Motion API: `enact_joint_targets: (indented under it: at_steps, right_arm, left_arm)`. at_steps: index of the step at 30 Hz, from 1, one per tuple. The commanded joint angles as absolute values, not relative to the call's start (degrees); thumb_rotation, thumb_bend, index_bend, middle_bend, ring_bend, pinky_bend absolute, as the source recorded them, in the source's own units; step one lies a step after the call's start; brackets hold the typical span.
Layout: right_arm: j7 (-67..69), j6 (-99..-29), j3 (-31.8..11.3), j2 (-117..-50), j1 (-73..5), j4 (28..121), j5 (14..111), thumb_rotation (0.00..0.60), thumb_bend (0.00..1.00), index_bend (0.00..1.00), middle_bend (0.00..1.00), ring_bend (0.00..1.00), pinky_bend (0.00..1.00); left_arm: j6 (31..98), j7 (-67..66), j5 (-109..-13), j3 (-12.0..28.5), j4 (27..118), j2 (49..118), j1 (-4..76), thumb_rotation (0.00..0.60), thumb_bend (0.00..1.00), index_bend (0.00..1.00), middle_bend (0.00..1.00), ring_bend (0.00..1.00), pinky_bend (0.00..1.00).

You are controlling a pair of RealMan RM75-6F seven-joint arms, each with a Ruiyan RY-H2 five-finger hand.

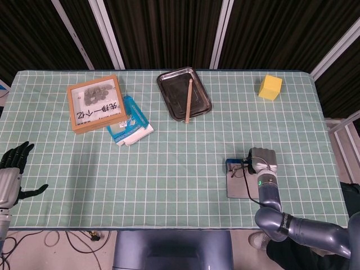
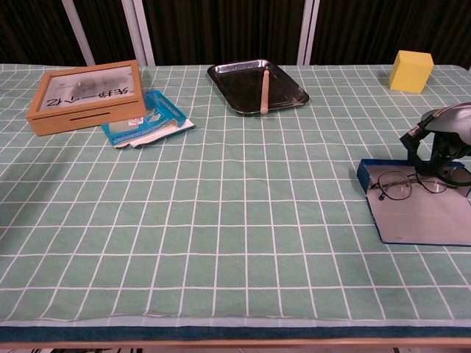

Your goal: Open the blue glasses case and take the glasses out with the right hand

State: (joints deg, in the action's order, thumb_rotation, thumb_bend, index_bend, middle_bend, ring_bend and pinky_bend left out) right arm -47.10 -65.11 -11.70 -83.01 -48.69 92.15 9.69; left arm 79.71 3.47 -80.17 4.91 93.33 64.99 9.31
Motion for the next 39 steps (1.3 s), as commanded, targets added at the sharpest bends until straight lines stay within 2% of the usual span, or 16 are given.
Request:
enact_joint_targets:
  at_steps: [1, 21, 39]
  right_arm:
    - [-47.3, -65.1, -11.6, -83.0, -48.7, 92.1, 9.7, 0.6, 0.54, 0.5, 0.97, 1.0, 1.0]
    - [-43.4, -66.4, -13.6, -83.0, -47.9, 93.6, 13.7, 0.6, 0.54, 0.54, 0.97, 1.0, 1.0]
    - [-34.7, -69.2, -16.2, -89.6, -46.4, 91.2, 23.3, 0.6, 0.54, 0.55, 0.97, 1.0, 1.0]
  left_arm:
    - [79.7, 3.5, -80.1, 4.9, 93.4, 65.0, 9.3, 0.6, 0.07, 0.0, 0.0, 0.0, 0.0]
    - [79.6, 3.6, -80.0, 5.0, 93.5, 64.9, 9.2, 0.6, 0.07, 0.0, 0.0, 0.0, 0.0]
    - [79.7, 3.8, -79.8, 5.1, 93.7, 64.8, 9.2, 0.6, 0.07, 0.0, 0.0, 0.0, 0.0]
